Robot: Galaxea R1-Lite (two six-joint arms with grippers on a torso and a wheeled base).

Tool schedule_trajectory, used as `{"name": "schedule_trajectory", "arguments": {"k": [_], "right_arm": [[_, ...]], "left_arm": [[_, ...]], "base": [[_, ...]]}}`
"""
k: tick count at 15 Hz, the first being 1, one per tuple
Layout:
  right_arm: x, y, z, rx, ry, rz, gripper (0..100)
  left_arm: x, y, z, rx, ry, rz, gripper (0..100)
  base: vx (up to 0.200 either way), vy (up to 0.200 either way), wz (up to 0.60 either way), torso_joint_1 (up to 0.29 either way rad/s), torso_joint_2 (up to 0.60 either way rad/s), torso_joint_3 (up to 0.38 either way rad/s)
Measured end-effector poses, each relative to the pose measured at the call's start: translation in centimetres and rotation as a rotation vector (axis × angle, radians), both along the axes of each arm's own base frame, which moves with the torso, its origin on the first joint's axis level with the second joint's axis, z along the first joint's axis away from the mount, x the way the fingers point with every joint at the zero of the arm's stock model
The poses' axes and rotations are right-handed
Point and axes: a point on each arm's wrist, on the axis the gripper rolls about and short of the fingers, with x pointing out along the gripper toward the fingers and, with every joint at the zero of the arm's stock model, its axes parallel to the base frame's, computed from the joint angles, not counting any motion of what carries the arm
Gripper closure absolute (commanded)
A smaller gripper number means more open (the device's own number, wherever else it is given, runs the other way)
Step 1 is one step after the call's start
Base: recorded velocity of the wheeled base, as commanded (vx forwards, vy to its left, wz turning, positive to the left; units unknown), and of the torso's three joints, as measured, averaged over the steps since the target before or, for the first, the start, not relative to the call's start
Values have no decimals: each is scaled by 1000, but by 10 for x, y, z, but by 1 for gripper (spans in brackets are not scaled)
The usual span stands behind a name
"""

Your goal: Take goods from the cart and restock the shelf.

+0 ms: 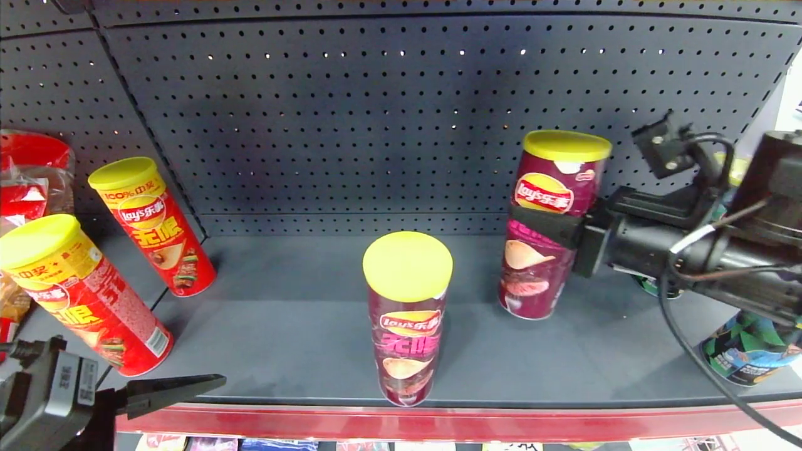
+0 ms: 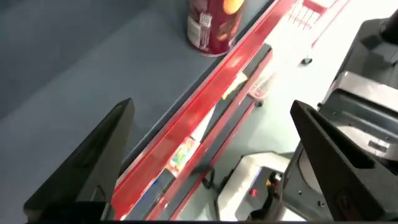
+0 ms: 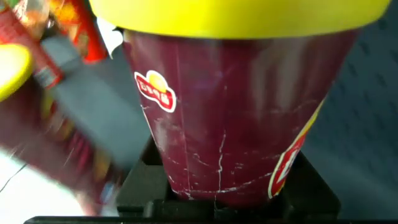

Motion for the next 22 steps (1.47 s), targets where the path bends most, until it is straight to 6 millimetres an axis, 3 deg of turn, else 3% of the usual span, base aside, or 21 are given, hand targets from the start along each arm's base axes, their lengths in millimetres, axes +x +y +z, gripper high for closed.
{"name": "schedule_trajectory", "arguments": {"k": [3,6,11,20,21,22], "right_arm": [[44,32,-3,29,-53,18,100],[68,57,-9,34,-58,41,100],[78,83,-27,21,-27,75,100],[85,91,-37,14,-8,83,100],[85,91,-37,14,-8,82,0],[86,91,-37,15,-10,82,0]], "left_arm": [[-4,2,2,-10,-19,0,0],[-5,2,4,-15,-30,0,0],[-5,3,3,-20,-19,10,0],[-6,3,3,-26,-7,16,0],[-6,3,3,-26,-7,16,0],[-5,3,2,-26,-6,16,0]], "base": [[0,0,0,0,0,0],[0,0,0,0,0,0],[0,0,0,0,0,0],[0,0,0,0,0,0],[0,0,0,0,0,0],[0,0,0,0,0,0]]}}
